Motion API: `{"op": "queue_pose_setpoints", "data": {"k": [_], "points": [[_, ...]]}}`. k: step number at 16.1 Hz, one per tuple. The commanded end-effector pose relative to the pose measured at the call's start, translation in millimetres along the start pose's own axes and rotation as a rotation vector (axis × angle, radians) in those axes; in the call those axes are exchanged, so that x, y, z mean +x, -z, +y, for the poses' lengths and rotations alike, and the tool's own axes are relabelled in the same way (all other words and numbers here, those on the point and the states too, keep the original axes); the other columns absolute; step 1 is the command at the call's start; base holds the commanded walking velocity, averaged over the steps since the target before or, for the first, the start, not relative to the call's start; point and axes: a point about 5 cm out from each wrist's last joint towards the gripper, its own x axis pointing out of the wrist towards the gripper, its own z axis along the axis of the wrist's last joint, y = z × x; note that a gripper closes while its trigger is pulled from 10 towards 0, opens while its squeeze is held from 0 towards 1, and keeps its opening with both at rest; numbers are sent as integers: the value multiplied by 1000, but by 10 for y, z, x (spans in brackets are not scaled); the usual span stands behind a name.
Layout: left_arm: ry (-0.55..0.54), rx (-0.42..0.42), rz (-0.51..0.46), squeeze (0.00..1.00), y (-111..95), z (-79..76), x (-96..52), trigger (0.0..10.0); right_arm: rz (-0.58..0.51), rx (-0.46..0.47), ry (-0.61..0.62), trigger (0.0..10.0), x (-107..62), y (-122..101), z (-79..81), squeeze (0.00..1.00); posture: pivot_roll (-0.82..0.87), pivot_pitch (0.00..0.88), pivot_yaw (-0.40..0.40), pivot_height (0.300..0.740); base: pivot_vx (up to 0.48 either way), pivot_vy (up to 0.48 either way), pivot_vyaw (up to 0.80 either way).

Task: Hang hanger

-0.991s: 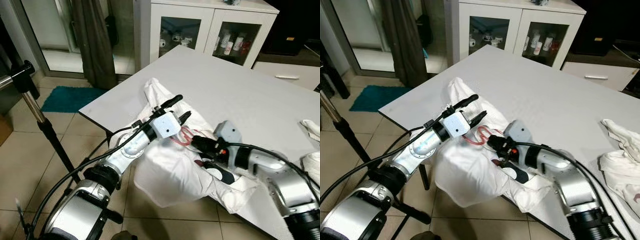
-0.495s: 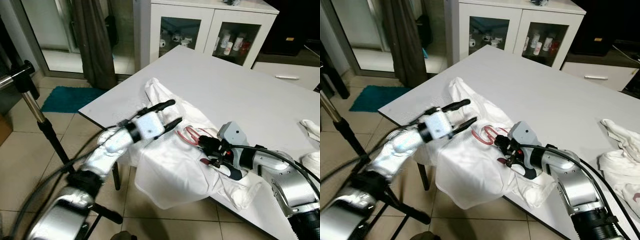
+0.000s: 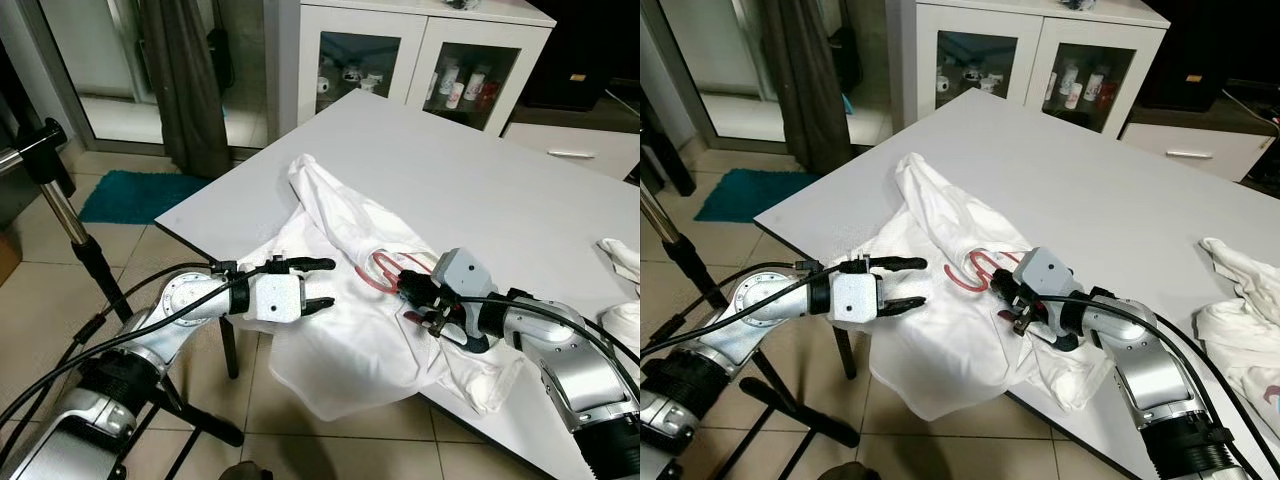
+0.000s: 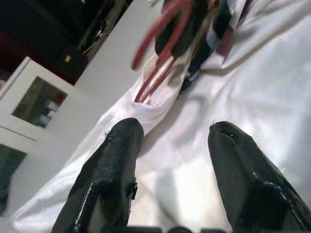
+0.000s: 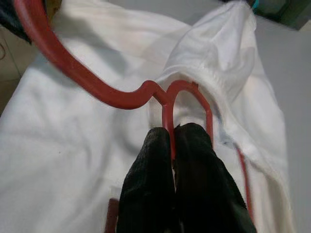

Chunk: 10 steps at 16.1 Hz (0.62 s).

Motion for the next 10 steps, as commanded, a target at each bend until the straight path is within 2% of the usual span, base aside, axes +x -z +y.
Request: {"op": "queue_pose_setpoints", "data": {"k": [1, 5, 8, 10], "points": [[-32, 39, -4, 0, -31, 82, 15, 10000, -19, -18, 45, 0, -35, -35, -90, 0, 34, 0, -51, 723, 0, 0, 0], [-195, 72, -35, 0, -115, 307, 21, 10000, -51, -161, 87, 0, -113, -98, -169, 0, 22, 0, -64, 723, 0, 0, 0], [-252, 89, -19, 0, -95, 376, -11, 10000, -116, -165, 140, 0, -223, -202, -310, 0, 20, 0, -66, 723, 0, 0, 0], [-267, 93, -15, 0, -91, 390, -15, 10000, -114, -147, 170, 0, -315, -190, -432, 0, 21, 0, -66, 723, 0, 0, 0]]}}
